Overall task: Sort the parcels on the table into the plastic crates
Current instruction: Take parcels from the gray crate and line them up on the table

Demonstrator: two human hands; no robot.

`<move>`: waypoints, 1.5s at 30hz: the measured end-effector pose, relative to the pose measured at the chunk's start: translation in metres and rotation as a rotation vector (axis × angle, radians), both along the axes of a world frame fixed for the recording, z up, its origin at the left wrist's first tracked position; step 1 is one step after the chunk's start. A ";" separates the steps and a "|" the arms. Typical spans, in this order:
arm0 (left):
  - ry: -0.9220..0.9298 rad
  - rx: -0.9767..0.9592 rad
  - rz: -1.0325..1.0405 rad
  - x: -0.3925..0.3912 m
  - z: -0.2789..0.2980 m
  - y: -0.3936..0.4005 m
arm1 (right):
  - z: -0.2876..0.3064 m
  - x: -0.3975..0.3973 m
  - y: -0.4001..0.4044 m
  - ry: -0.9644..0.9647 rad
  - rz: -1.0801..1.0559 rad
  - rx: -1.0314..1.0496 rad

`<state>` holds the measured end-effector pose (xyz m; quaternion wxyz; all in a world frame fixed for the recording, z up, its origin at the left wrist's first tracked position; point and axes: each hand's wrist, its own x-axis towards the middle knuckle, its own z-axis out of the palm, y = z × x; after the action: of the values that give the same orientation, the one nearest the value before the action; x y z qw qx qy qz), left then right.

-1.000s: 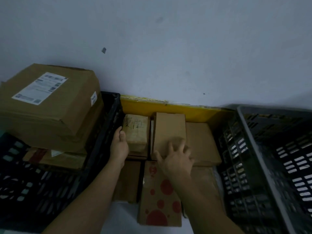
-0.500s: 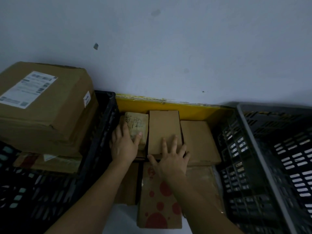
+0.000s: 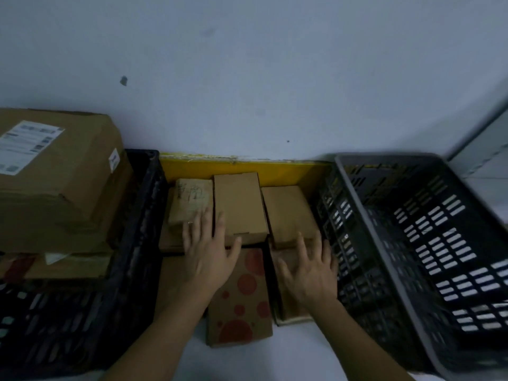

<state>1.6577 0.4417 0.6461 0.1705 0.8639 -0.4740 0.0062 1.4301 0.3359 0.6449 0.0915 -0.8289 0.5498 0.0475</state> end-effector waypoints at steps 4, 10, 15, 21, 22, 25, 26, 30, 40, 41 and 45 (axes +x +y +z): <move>0.088 0.008 -0.071 -0.049 -0.013 0.014 | -0.029 -0.042 0.033 0.078 -0.050 0.157; 0.188 0.055 -0.106 -0.088 -0.030 0.037 | -0.046 -0.043 0.043 0.068 -0.088 0.297; 0.202 0.083 -0.086 -0.103 -0.035 0.044 | -0.041 -0.051 0.045 0.086 -0.032 0.286; 0.320 0.082 -0.034 -0.140 -0.024 0.043 | -0.026 -0.059 0.033 0.063 0.033 0.290; 0.338 0.067 -0.019 -0.144 -0.024 0.044 | -0.023 -0.059 0.031 0.056 0.040 0.306; 0.404 0.057 0.016 -0.155 -0.029 0.047 | -0.021 -0.066 0.038 0.038 0.057 0.300; 0.416 0.055 0.022 -0.158 -0.032 0.047 | -0.023 -0.070 0.046 0.025 0.054 0.286; 0.486 0.030 0.036 -0.172 -0.029 0.048 | -0.037 -0.093 0.078 -0.033 0.055 0.158; 1.144 -0.133 0.051 -0.190 0.020 0.049 | 0.006 -0.113 0.132 -0.162 -0.051 -0.026; 1.222 -0.163 0.064 -0.193 0.027 0.048 | 0.011 -0.111 0.135 -0.207 -0.032 -0.067; 1.327 -0.320 0.068 -0.198 0.042 0.051 | 0.031 -0.109 0.139 -0.355 -0.012 -0.156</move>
<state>1.4599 0.4931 0.6881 0.5501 0.6634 -0.2349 -0.4495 1.3214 0.4750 0.6760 0.1227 -0.8256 0.5319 -0.1429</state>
